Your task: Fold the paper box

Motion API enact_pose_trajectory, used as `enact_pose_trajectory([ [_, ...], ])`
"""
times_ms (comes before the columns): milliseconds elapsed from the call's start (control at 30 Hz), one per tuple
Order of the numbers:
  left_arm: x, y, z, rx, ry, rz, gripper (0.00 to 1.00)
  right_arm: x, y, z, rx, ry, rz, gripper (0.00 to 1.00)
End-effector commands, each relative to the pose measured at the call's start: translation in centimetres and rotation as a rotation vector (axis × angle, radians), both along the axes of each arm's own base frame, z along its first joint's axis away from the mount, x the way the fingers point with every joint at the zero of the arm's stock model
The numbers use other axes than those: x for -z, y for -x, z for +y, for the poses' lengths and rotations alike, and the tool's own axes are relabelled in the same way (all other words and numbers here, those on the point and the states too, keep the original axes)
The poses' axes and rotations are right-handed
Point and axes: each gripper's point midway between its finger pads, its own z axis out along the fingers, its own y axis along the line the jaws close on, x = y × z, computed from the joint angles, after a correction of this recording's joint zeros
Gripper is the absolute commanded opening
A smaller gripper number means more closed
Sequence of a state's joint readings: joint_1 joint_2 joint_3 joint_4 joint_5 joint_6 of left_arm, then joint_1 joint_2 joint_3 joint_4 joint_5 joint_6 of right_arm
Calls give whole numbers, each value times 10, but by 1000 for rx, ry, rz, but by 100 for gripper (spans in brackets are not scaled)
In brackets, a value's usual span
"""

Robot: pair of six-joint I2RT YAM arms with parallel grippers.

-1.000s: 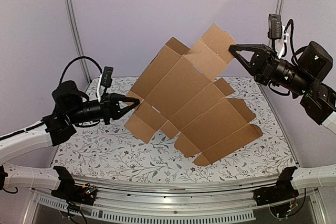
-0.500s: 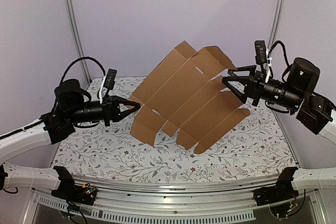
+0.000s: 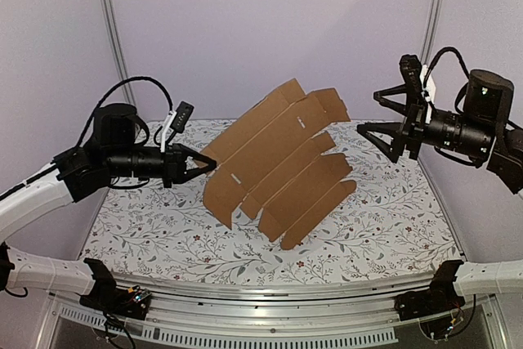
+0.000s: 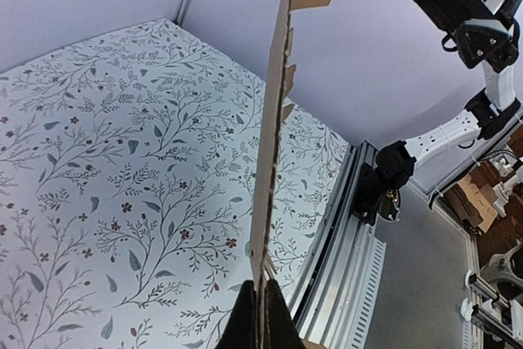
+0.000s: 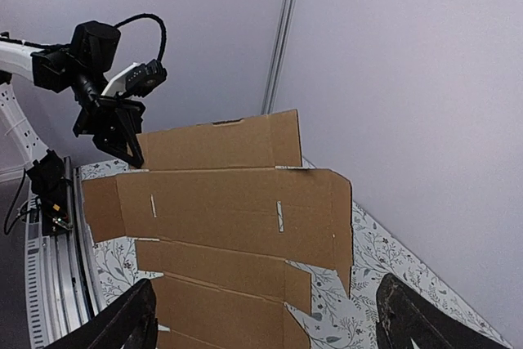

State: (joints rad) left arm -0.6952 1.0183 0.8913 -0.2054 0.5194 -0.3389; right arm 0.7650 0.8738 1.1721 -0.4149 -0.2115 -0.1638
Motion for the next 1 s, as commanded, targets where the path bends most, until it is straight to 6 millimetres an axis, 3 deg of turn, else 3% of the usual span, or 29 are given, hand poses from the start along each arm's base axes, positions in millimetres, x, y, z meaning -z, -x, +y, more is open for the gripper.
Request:
enact_pose_trajectory([
  [0, 4, -2, 16, -51, -126, 12, 0, 1, -2, 3, -26, 141, -40, 92],
  [200, 6, -5, 29, -75, -264, 1, 0, -4, -2, 24, -140, 241, -54, 92],
  [600, 10, -7, 28, -11, -494, -43, 0, -1, -14, 52, -263, 379, -98, 91],
  [833, 17, -9, 20, 14, -669, -119, 0, 17, -15, 79, -350, 449, -104, 91],
  [967, 17, -11, 17, 20, -737, -159, 0, 33, -29, 94, -359, 518, -96, 90],
])
